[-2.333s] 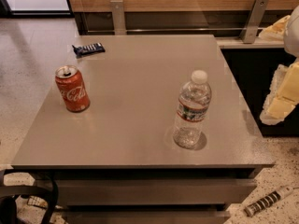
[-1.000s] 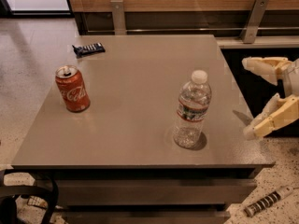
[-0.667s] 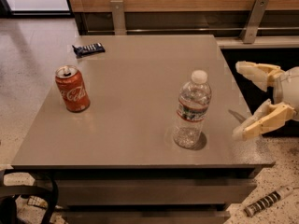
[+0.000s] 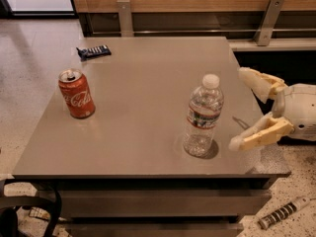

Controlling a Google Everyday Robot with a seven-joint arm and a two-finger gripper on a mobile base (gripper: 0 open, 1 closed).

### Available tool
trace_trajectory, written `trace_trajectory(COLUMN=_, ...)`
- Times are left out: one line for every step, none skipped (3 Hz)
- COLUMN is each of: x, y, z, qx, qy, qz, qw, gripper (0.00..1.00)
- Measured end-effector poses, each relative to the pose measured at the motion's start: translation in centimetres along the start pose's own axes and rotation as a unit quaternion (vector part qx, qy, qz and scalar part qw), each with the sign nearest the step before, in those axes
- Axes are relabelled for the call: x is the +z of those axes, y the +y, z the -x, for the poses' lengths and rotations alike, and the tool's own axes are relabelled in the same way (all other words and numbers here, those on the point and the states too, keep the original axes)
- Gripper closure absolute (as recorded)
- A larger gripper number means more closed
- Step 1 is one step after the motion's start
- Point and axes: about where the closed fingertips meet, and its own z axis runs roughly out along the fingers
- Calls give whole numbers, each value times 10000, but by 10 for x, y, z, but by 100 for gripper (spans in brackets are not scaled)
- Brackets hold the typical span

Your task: Move water bottle near rxbar blueberry

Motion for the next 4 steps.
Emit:
trace_trajectory(x=15, y=3, z=-3, qx=89, qy=-341, qz=56, qw=9994, gripper=0)
trace_trajectory(x=32, y=-1, z=-8, qx=180, qy=-413, qz=148, qw=9989, gripper=0)
trace_trajectory(x=36, y=0, z=-7, qx=177, qy=-415, qz=180, qw=9988, gripper=14)
trace_trajectory(x=38, y=1, z=-6, qx=166, qy=-414, qz=202, qw=9988, gripper=37)
